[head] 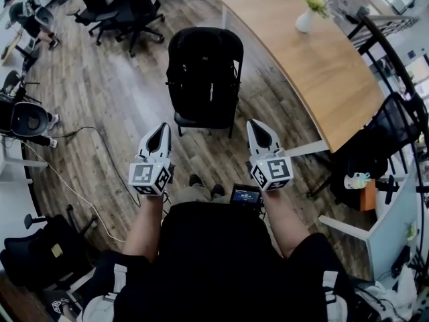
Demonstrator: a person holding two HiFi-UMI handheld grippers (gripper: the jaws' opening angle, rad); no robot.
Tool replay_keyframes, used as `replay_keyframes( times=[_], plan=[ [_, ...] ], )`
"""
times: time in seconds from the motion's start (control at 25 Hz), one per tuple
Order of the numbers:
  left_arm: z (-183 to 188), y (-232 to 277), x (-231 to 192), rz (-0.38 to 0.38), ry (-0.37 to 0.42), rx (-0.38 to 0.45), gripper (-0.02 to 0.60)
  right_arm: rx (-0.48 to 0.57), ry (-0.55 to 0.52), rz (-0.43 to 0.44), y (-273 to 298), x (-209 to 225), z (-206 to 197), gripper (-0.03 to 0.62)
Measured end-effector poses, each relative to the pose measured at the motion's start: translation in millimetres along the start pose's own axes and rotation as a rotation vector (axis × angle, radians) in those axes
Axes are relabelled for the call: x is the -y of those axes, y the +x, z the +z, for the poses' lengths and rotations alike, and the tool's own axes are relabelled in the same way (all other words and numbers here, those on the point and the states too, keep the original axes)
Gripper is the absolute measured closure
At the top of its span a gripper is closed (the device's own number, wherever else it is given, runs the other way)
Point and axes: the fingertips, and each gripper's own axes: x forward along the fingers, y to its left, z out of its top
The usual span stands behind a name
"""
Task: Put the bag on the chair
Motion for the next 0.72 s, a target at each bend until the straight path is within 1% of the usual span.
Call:
replay_keyframes(
  times=[0.28,0.52,0.72],
  plan=[
    [-10.4,-7.5,5.1,-0.021,-0.018,-0.022,0.577,-0.004,0.014,-0.020,-6.8,2.6,-1.8,0.583],
    [-11.7,-6.4,17.2,-0.029,-0.008,-0.017,0.577,-0.003,0.009,-0.051,-20.0,12.9,-4.5,0.583],
    [-12.5,-5.9,23.7,-0.031,-0.004,-0.017,0.577,-0.003,0.007,-0.051,-24.6,17.0,-5.9,0.583]
  ],
)
